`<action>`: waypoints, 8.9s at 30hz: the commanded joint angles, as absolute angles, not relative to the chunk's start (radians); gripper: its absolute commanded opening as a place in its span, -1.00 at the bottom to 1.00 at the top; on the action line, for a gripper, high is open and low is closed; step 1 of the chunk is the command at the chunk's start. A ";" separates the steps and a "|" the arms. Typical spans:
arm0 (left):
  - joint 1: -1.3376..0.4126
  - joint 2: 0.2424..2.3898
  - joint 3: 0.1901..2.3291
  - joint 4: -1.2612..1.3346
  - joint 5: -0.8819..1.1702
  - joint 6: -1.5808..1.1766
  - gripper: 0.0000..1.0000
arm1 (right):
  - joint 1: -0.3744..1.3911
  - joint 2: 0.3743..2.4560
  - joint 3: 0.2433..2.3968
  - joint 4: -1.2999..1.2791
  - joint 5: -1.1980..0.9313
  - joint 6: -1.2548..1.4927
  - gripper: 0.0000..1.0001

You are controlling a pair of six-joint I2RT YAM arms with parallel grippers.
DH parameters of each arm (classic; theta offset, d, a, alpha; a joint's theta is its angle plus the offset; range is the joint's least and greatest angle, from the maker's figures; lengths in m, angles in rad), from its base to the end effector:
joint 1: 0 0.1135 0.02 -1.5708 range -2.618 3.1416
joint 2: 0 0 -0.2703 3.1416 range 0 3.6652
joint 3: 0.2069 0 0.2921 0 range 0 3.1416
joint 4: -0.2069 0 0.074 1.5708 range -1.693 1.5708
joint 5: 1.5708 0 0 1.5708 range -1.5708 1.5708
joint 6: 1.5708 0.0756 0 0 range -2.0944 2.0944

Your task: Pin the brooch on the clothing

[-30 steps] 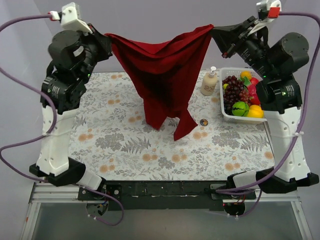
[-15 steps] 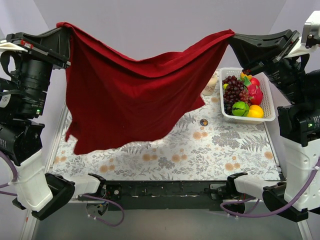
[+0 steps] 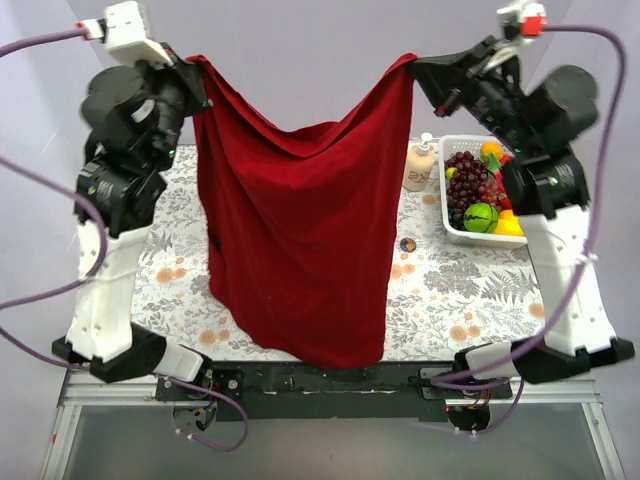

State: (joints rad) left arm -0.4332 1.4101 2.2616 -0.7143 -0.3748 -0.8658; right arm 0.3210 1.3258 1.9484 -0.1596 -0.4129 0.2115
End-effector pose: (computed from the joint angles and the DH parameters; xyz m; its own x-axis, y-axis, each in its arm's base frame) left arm 0.2503 -0.0853 0.6546 0.0336 -0.7964 -0.6038 0.1344 0.6023 -0.7869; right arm 0.2560 0.1171 0.6552 0.2822 0.2965 -0.9124 -0.7046 0.7095 0.0126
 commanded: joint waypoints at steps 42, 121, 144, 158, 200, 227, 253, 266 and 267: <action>-0.296 1.201 2.020 -0.638 -0.540 -0.753 -1.00 | 0.321 1.279 1.980 -0.215 -0.299 0.209 -0.97; 0.114 1.693 2.241 -0.284 0.158 -1.098 -1.00 | 0.316 1.787 2.308 -0.011 -0.071 0.075 -0.97; 0.112 1.488 1.704 -0.065 0.139 -1.084 -1.00 | 0.325 1.419 1.473 0.397 0.055 0.041 -0.97; 0.101 1.030 1.037 -0.227 0.199 -1.186 -1.00 | 0.408 1.031 0.799 0.085 -0.026 0.216 -0.97; 0.100 0.667 0.808 -1.097 0.012 -1.520 -1.00 | 0.729 0.841 0.540 -0.567 -0.086 0.517 -0.97; 0.101 0.620 0.793 -1.336 -0.051 -1.488 -1.00 | 0.765 0.805 0.474 -0.637 -0.216 0.543 -0.97; 0.101 0.652 0.884 -1.113 0.043 -1.439 0.97 | 0.765 0.920 0.702 -0.566 -0.091 0.422 0.72; 0.069 1.197 0.998 -0.966 0.038 -1.183 0.96 | 0.767 1.282 0.896 -0.468 -0.064 0.325 0.76; 0.058 1.222 1.014 -0.963 0.025 -1.177 0.96 | 0.767 1.314 0.902 -0.465 -0.074 0.324 0.77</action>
